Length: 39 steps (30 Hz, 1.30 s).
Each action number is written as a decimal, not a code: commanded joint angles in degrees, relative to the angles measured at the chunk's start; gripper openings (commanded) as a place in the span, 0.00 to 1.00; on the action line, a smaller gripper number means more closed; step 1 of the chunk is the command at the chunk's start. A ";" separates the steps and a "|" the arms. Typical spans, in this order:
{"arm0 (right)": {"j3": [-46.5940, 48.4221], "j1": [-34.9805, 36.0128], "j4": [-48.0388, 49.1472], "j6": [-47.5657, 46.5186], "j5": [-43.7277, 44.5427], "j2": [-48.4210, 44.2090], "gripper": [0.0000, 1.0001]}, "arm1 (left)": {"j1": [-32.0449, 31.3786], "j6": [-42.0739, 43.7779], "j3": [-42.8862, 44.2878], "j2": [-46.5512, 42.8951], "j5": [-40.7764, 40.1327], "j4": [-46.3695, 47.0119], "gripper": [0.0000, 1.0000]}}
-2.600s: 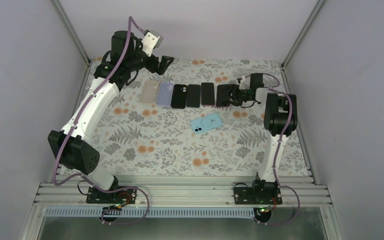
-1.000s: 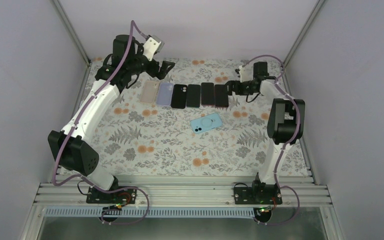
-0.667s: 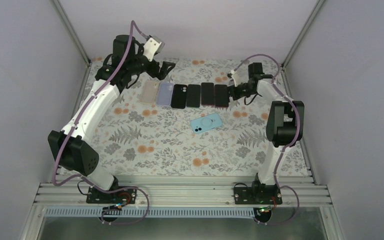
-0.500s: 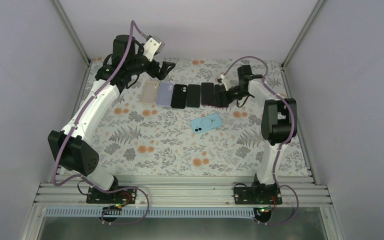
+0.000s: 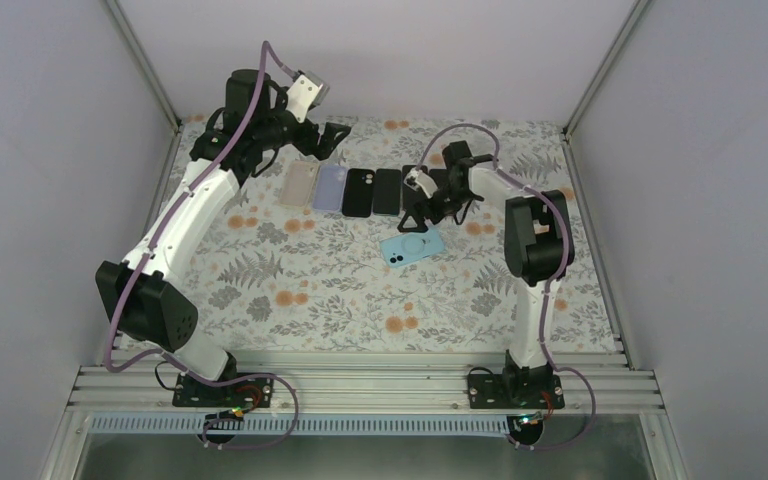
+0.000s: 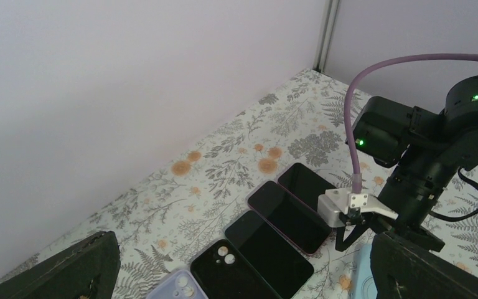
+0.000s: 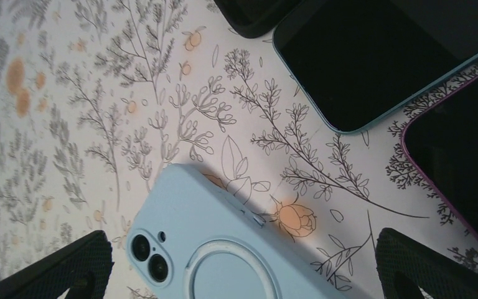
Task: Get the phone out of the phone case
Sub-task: Pick up the phone at the center of the board.
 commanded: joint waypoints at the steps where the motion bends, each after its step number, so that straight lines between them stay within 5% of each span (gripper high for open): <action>1: -0.18 1.78 1.23 -2.70 4.85 0.55 0.99 | -0.04 0.61 1.98 -0.29 -0.48 -0.30 1.00; 19: -4.11 2.09 -7.56 -9.11 1.72 1.63 0.99 | -0.28 0.60 3.41 0.53 0.47 -0.79 1.00; 26: -10.73 2.13 -7.74 -12.45 0.45 -6.16 0.99 | -0.46 0.80 3.35 0.56 0.48 -0.98 1.00; 39: -24.13 6.37 4.58 -6.64 18.24 -18.66 0.99 | -1.65 1.32 4.21 1.64 0.69 -1.31 1.00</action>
